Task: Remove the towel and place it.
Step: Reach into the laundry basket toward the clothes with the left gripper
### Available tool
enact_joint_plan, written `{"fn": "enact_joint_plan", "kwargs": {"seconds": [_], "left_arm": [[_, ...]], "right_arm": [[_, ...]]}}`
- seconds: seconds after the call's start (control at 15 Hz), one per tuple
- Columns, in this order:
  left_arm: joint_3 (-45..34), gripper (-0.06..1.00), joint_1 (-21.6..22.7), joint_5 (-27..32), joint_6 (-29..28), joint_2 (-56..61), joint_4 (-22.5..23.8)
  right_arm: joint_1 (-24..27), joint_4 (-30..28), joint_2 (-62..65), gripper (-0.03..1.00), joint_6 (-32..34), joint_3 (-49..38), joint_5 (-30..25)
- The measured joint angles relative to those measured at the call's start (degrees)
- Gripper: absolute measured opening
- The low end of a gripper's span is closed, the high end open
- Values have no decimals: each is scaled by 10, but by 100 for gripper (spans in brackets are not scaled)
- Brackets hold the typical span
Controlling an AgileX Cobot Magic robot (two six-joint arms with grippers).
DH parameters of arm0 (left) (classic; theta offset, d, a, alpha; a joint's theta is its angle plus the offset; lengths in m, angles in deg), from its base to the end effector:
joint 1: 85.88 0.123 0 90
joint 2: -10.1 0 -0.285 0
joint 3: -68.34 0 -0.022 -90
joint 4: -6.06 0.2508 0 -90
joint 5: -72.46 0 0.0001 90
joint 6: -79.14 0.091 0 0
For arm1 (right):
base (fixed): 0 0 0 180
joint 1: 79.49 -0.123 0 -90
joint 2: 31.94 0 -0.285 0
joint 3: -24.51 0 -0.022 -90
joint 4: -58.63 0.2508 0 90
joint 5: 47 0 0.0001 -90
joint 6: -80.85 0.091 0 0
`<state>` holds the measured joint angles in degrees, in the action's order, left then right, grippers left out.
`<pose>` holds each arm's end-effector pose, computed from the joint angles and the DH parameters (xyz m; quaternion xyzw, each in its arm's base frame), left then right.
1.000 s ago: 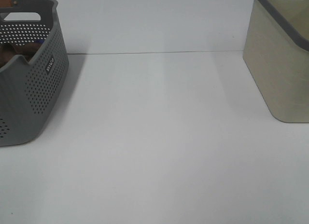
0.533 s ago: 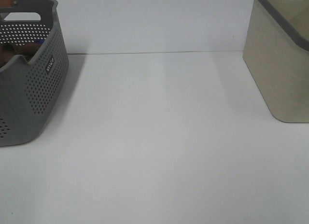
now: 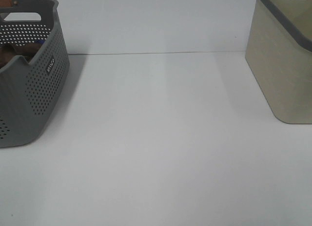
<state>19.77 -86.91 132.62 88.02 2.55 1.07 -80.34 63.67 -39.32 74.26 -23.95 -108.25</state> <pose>-0.0053 -0.0068 0.2784 0.0748 0.8452 -0.0073 0.5291 -0.0068 0.0069 0.2774 -0.0574 0.8503 0.0178 0.5229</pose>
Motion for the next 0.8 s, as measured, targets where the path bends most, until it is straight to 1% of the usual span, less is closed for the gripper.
{"fn": "enact_joint_plan", "kwargs": {"seconds": [0.8], "left_arm": [[0, 80, 0, 0, 0, 0, 0]], "right_arm": [[0, 0, 0, 80, 0, 0, 0]]}}
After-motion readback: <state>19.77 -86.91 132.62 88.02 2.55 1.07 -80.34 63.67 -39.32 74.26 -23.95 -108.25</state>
